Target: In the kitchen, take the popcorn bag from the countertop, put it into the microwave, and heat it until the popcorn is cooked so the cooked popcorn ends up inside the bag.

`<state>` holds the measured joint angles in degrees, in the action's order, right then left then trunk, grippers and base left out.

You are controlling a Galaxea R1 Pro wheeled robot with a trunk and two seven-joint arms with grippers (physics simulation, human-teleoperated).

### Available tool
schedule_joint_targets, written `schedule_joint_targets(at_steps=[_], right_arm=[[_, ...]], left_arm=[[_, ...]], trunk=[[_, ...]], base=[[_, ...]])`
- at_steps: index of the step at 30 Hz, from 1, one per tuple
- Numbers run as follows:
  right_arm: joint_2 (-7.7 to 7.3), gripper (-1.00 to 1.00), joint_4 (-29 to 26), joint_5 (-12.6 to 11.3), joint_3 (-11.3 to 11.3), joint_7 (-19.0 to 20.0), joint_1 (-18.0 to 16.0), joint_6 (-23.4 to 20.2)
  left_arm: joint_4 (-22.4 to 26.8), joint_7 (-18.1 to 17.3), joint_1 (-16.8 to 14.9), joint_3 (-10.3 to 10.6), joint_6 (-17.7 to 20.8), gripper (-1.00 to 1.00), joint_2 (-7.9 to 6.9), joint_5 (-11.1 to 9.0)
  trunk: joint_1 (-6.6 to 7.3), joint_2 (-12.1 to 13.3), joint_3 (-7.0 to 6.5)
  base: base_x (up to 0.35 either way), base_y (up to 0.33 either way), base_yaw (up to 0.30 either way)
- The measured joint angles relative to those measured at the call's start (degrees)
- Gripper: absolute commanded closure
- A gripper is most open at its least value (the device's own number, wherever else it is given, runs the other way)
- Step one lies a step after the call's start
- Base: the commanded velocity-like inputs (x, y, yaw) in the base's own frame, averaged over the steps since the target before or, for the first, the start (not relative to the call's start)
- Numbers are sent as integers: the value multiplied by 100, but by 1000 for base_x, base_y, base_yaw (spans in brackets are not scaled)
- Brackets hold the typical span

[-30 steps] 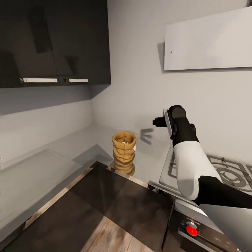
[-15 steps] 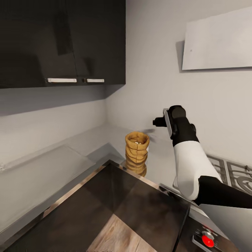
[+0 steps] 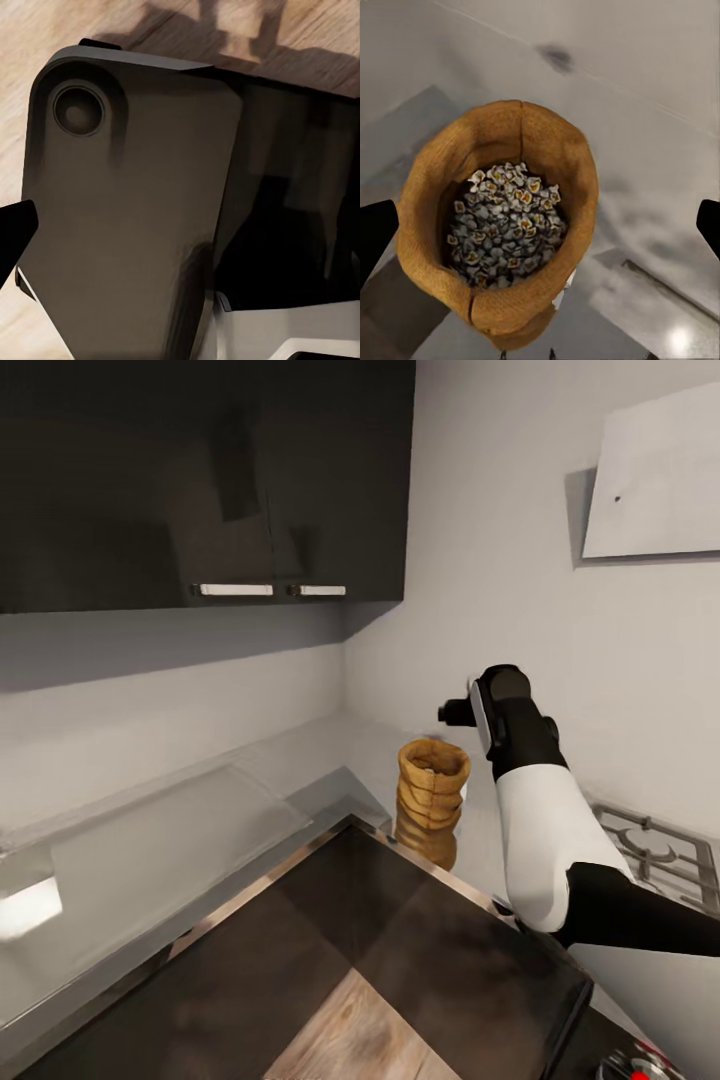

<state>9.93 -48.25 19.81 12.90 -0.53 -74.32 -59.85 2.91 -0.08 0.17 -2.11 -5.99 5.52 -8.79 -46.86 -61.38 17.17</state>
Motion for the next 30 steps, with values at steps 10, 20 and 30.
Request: schedule_joint_targets(at_steps=[10,20,30], right_arm=[[1,-100,265,5,556,-976,-7,77],[0,-100,985,-52,562,-1224,60,1191],[-1,-100,1613,-204,561,-1245,63,1832]], left_arm=[[0,0,-1,0,0,-100,0,0],[-1,0,3,0,-1,-100,0,-1],[0,-2,0,0,0,-100,0,2]], trunk=[[0,0,0],[0,0,0],[0,0,0]], base=[[0,0,9],[0,0,0],[0,0,0]])
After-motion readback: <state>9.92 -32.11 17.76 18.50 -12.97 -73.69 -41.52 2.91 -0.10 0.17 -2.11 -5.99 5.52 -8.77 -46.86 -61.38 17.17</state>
